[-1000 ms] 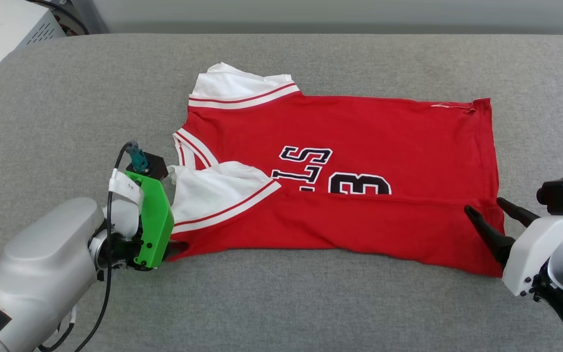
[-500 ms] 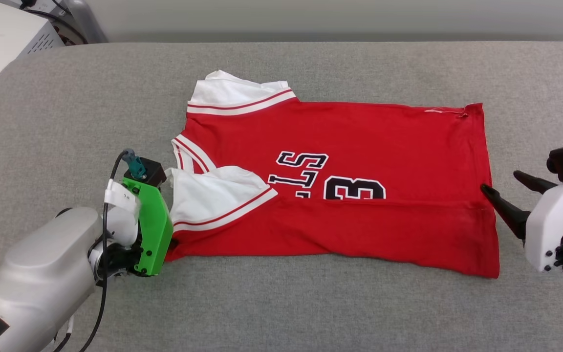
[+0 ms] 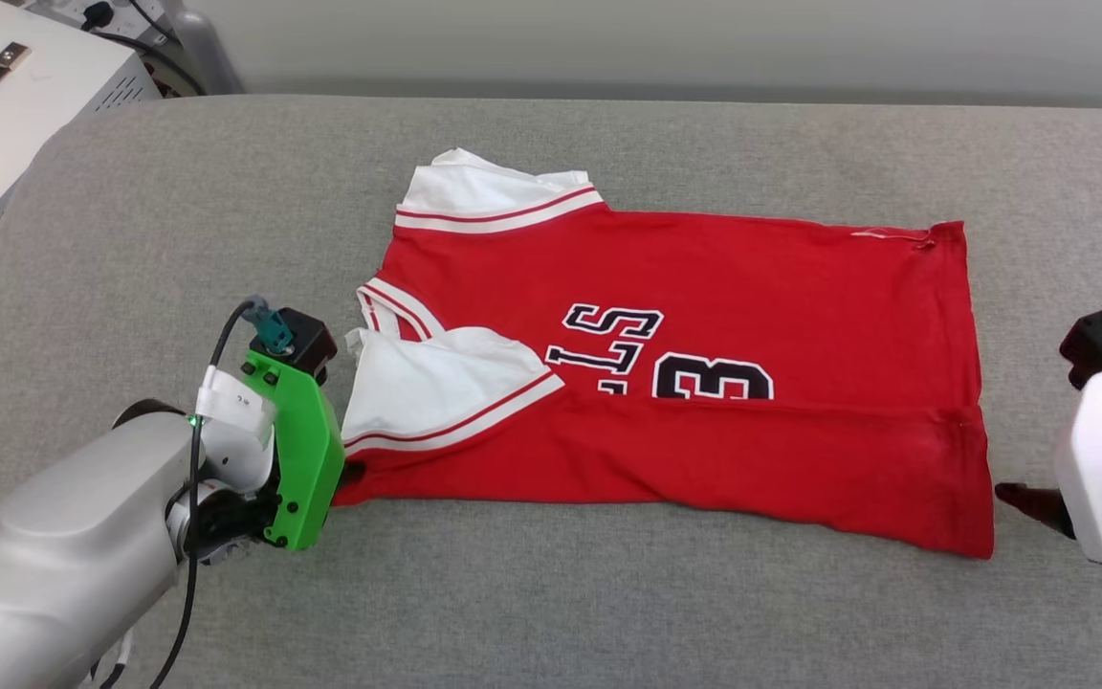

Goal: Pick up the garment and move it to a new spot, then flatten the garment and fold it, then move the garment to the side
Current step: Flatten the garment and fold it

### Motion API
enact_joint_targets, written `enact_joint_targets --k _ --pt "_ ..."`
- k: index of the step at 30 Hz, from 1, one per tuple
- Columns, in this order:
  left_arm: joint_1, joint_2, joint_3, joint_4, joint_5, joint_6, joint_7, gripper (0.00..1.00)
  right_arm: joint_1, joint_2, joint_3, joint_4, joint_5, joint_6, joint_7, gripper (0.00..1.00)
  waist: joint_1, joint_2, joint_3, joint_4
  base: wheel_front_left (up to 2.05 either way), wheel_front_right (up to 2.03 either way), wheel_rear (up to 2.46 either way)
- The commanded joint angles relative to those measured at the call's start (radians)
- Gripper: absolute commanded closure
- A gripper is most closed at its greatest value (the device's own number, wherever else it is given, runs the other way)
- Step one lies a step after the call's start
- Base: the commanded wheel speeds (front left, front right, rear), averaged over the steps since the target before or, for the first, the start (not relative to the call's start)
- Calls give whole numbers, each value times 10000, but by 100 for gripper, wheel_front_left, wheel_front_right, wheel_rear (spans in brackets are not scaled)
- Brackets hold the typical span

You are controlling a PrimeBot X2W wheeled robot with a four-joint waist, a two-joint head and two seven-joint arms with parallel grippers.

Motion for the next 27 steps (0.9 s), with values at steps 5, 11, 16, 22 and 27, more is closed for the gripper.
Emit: enact_joint_targets --k 5,11,16,22,27 --pt "-340 -119 -79 -11 244 -23 -147 100 91 601 65 658 -187 -7 201 0 0 65 425 299 0 0 0" --pt "-456 -182 -124 77 341 -23 -204 100 497 1329 284 1684 -533 -7 -250 0 0 65 694 435 0 0 0" --pt "-384 -146 -145 164 319 -23 -269 100 680 1400 895 2109 -593 -7 -525 0 0 65 717 352 0 0 0" --pt "-29 -54 -159 267 153 -23 -299 100 194 1199 951 2074 -404 -7 -1396 100 0 65 373 108 0 0 0" --pt "281 147 -165 124 -34 -23 -323 100 153 715 1048 1638 -73 -7 -1720 100 0 65 -118 51 0 0 0"
